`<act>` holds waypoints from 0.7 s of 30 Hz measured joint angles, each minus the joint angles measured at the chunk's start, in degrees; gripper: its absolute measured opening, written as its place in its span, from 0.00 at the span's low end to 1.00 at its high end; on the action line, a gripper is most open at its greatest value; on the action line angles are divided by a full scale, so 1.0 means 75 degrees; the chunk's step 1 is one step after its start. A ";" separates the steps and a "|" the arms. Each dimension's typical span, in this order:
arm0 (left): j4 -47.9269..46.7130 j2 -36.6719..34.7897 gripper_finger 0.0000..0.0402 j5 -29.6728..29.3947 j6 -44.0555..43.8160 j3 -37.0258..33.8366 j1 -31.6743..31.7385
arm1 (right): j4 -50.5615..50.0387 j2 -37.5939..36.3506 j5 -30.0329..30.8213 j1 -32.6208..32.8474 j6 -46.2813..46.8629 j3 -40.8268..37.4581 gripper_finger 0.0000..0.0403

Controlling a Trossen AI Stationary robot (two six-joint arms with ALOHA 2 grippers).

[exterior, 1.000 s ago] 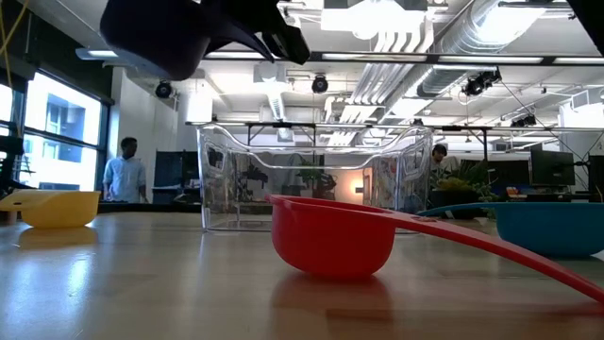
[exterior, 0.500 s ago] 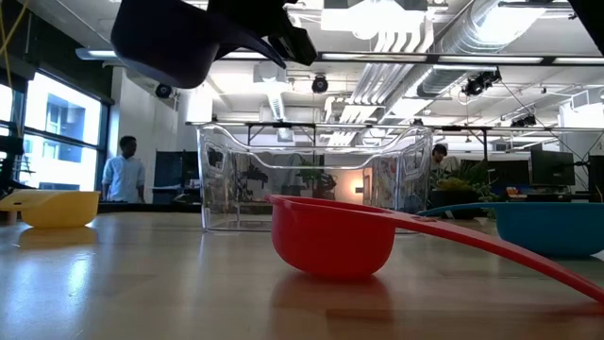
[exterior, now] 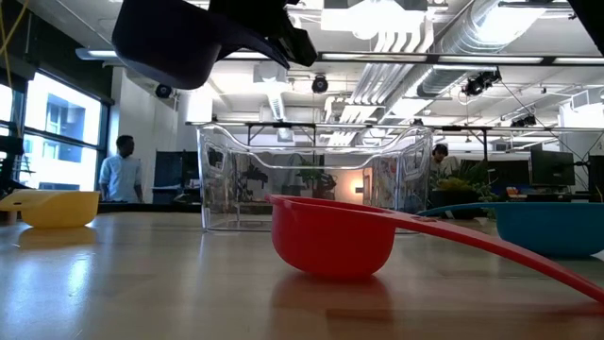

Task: Nest measuring cups in basket
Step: Stack the dark blue measuring cup on top of the green measuring cup

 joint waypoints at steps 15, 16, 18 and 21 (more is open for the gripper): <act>-0.0152 0.0390 0.50 0.0479 0.0153 0.0000 0.0487 | 0.0029 0.0000 -0.0023 0.0000 -0.0114 -0.0003 0.00; -0.0152 0.0390 0.49 0.0481 0.0194 0.0000 0.0485 | 0.0029 0.0000 -0.0023 0.0000 -0.0114 -0.0003 0.00; -0.0152 0.0390 0.45 0.0480 0.0314 0.0000 0.0484 | 0.0046 0.0000 -0.0035 0.0000 -0.0114 -0.0003 0.00; -0.0167 0.0390 0.38 0.0525 0.0353 0.0000 0.0484 | 0.0052 0.0000 -0.0032 -0.0003 -0.0114 -0.0003 0.00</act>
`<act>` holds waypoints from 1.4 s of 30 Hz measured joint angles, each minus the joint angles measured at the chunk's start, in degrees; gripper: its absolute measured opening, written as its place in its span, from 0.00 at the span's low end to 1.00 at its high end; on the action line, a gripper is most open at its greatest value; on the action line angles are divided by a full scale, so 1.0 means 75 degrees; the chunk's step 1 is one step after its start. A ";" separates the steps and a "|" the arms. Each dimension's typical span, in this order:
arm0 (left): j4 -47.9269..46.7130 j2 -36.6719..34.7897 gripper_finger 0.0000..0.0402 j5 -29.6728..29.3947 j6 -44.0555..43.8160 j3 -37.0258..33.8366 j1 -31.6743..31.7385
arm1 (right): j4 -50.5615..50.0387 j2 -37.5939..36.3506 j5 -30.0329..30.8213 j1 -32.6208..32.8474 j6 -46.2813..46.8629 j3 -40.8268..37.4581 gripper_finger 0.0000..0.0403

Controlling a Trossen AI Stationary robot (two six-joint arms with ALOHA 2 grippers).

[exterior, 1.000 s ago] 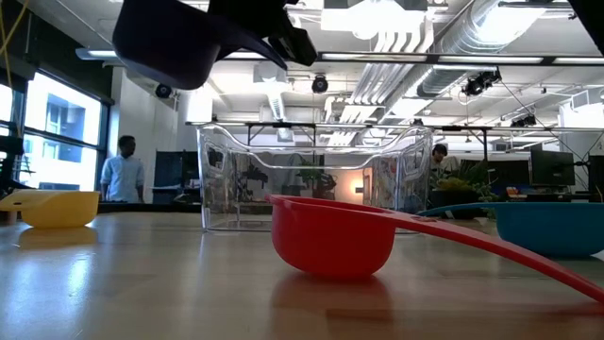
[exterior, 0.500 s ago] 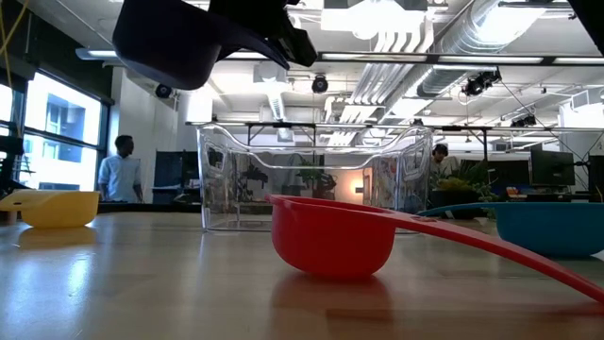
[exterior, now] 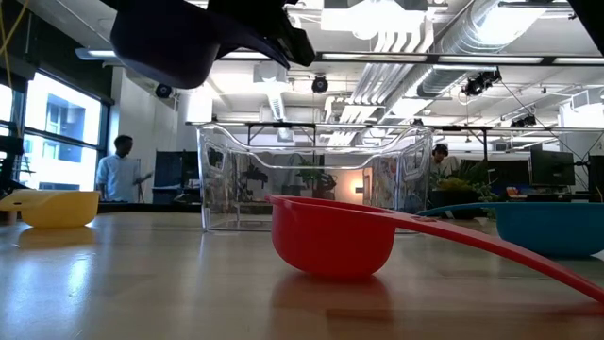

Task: Nest measuring cups in basket
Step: Stack the dark blue measuring cup on top of the green measuring cup

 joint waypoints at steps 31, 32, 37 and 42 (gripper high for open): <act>0.0051 0.0000 0.01 0.0488 0.0448 0.0000 -0.0009 | 0.0213 0.0000 0.0054 -0.0067 0.0015 0.0000 0.05; 0.0004 0.0000 0.01 0.0500 0.0409 0.0000 -0.0009 | 0.0202 0.0000 0.0056 -0.0067 -0.0011 0.0000 0.07; -0.0181 0.0003 0.01 0.0546 0.0398 -0.0006 -0.0028 | 0.0218 0.0000 0.0051 -0.0062 -0.0119 0.0000 0.20; -0.0423 0.0003 0.01 0.0532 0.0340 -0.0006 -0.0199 | 0.0221 0.0000 -0.0157 -0.0147 0.0002 0.0080 0.31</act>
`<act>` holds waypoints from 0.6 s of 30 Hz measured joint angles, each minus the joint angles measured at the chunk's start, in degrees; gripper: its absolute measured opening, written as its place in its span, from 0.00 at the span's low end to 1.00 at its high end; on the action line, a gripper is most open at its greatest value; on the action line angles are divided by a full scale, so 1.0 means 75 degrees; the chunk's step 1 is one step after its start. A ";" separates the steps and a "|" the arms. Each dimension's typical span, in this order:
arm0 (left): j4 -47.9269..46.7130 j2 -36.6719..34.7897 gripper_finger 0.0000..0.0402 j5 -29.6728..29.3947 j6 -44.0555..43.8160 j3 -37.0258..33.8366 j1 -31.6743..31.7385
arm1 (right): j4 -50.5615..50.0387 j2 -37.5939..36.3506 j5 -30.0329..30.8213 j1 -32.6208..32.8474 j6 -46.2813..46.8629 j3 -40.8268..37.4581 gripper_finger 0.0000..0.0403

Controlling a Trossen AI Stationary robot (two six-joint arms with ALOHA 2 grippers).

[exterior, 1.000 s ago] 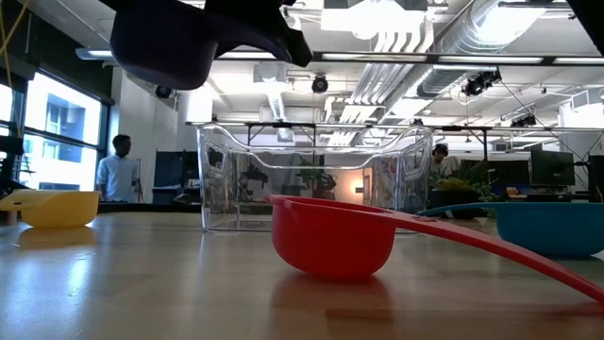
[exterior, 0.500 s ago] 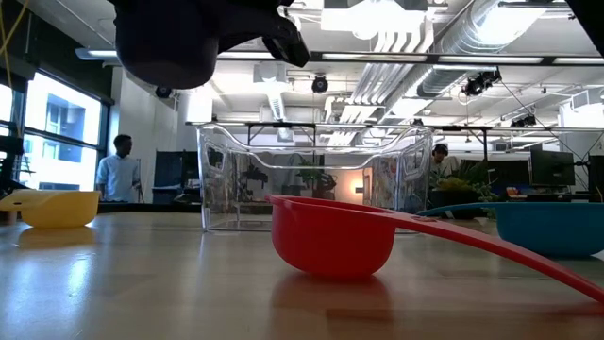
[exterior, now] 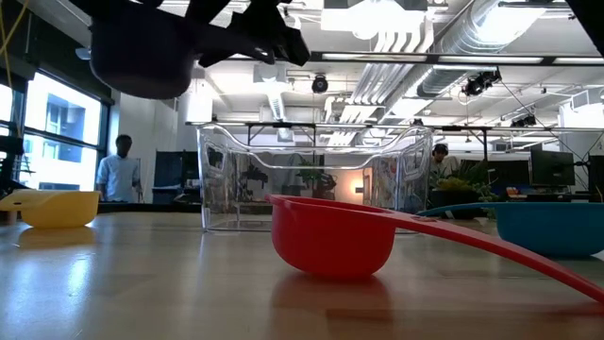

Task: Nest measuring cups in basket
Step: Stack the dark blue measuring cup on top of the green measuring cup

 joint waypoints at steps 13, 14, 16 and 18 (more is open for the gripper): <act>-0.0337 0.0000 0.01 -0.0157 -0.0962 0.0000 -0.0956 | -0.0080 -0.0004 -0.1402 -0.0235 -0.0662 0.0893 0.34; -0.0343 0.0000 0.01 -0.0203 -0.1024 0.0000 -0.1071 | -0.0138 -0.0003 -0.1433 -0.0235 -0.0731 0.0997 0.34; -0.0341 0.0000 0.01 -0.0245 -0.1151 0.0000 -0.1307 | -0.0288 -0.0004 -0.1443 -0.0219 -0.0807 0.1193 0.34; -0.0342 0.0000 0.01 -0.0249 -0.1355 0.0000 -0.1541 | -0.0350 -0.0003 -0.1440 -0.0198 -0.0897 0.1351 0.34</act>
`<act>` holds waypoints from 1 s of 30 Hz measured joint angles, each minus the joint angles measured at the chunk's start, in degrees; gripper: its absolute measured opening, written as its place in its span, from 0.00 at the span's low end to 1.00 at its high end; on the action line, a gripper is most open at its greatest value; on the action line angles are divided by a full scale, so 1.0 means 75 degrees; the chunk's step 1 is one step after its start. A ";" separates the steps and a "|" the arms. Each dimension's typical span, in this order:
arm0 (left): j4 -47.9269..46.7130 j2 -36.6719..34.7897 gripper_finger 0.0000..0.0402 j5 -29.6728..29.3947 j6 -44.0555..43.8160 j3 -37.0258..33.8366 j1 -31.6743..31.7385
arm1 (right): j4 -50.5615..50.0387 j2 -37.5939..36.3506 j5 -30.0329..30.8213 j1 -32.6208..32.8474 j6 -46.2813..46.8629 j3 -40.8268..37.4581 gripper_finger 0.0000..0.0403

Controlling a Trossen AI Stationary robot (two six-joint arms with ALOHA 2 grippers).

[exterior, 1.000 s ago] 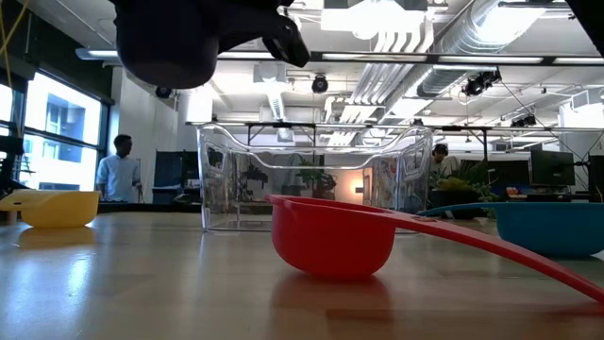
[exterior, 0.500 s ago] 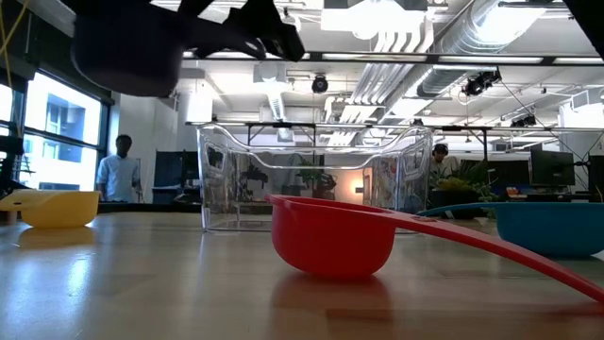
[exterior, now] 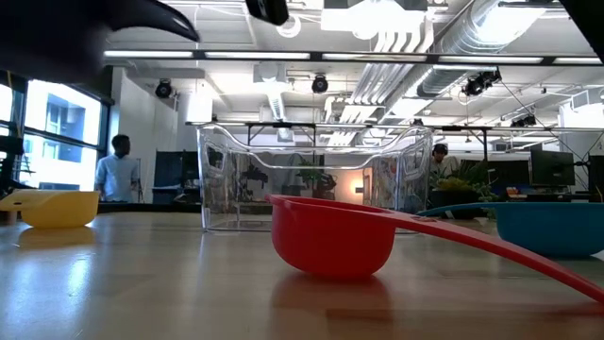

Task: Nest measuring cups in basket
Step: Stack the dark blue measuring cup on top of the green measuring cup

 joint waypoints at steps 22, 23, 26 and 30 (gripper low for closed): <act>-0.0204 0.0155 0.01 -0.0877 -0.2839 0.0000 -0.2603 | -0.0013 -0.0003 0.1209 0.0164 0.0551 0.0493 0.34; -0.0218 0.0255 0.01 -0.0919 -0.2919 0.0000 -0.2672 | -0.0014 -0.0003 0.1207 0.0166 0.0602 0.0493 0.34; -0.0215 0.0584 0.01 -0.0953 -0.3108 0.0000 -0.2825 | -0.0011 -0.0003 0.1210 0.0195 0.0702 0.0493 0.34; -0.0220 0.1042 0.01 -0.0946 -0.3242 0.0000 -0.2888 | -0.0011 -0.0003 0.1215 0.0293 0.0722 0.0490 0.34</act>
